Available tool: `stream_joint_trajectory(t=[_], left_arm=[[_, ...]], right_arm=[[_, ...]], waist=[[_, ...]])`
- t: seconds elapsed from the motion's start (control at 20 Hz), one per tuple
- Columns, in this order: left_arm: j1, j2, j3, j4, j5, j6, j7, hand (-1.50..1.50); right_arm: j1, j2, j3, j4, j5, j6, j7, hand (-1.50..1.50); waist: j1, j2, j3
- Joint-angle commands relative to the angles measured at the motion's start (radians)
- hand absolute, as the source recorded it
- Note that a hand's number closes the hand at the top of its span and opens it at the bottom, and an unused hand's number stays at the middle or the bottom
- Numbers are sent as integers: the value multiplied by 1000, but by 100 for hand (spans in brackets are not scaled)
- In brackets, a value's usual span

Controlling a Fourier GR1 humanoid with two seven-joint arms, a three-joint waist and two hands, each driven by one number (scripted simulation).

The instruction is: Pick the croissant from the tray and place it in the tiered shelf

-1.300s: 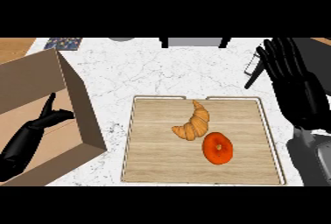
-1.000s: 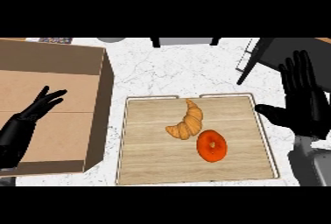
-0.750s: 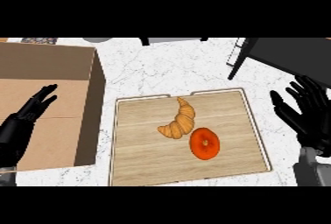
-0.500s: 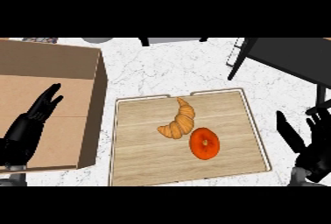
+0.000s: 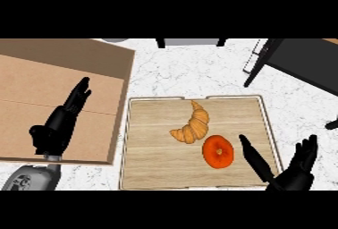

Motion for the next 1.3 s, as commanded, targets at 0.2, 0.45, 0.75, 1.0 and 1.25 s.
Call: stream_joint_trajectory(t=[0.2,0.45,0.75,1.0,1.25], left_arm=[[-23,-58,-42,53,-16,-6,18,0],[-49,-79,-55,40,-34,4,29,0],[-54,-72,-57,52,-38,-20,27,0],[-51,-81,-55,39,-42,-12,40,0],[-63,-96,-38,95,-40,-14,7,0]], right_arm=[[76,-33,153,-47,285,-6,328,-150],[91,-66,172,-43,386,150,506,-150],[83,-150,189,-40,497,373,745,-150],[24,-170,171,-128,626,539,998,-150],[-129,-94,192,-221,793,720,1283,-150]], waist=[[38,16,-13],[48,21,-17],[61,29,-21],[63,16,-19],[51,13,-17]])
